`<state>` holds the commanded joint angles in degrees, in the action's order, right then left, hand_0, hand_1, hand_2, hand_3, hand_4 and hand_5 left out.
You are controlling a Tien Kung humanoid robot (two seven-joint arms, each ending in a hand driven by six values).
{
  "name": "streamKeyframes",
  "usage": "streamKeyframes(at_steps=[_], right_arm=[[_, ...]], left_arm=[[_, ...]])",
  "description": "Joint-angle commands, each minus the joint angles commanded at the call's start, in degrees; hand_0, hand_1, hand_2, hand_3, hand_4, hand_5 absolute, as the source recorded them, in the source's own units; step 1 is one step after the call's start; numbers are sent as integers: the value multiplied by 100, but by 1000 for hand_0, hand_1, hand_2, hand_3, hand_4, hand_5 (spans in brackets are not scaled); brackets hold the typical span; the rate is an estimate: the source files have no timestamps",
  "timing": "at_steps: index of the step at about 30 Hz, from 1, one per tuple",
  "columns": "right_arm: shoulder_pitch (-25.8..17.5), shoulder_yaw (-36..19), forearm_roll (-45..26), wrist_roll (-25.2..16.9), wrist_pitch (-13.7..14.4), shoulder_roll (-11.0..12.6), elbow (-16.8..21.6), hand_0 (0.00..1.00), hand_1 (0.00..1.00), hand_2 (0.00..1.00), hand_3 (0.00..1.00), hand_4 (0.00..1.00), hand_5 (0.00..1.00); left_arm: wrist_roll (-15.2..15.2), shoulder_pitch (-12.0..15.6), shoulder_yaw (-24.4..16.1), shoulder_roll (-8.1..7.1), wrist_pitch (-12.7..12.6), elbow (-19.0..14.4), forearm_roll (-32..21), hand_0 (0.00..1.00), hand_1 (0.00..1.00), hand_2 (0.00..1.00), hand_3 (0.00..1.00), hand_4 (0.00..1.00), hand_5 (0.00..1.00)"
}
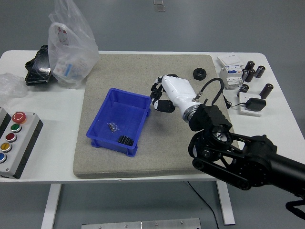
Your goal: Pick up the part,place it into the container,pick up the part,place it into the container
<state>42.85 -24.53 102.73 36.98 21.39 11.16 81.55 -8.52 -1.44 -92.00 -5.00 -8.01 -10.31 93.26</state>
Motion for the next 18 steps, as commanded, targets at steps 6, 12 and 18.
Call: streamKeyframes(at_steps=[6,12,18], right_arm=[[125,305,-537,-91,189,-183,-126,458,701,715,719,484,125],[111,430,-697,-176,-128,-231,-152,448,722,772,772,590,117],[117,467,-653,-200,-262,-236,-136,424,719,766,772,629,126]], left_arm=[[-17,4,0,-3,-4,0,9,626,529,517,621,692,326],[-21,0,-5,-3,-8,0,24,626,529,517,620,693,334],[-13,-14,5,-3,-3,0,19,626,529,517,620,694,335]])
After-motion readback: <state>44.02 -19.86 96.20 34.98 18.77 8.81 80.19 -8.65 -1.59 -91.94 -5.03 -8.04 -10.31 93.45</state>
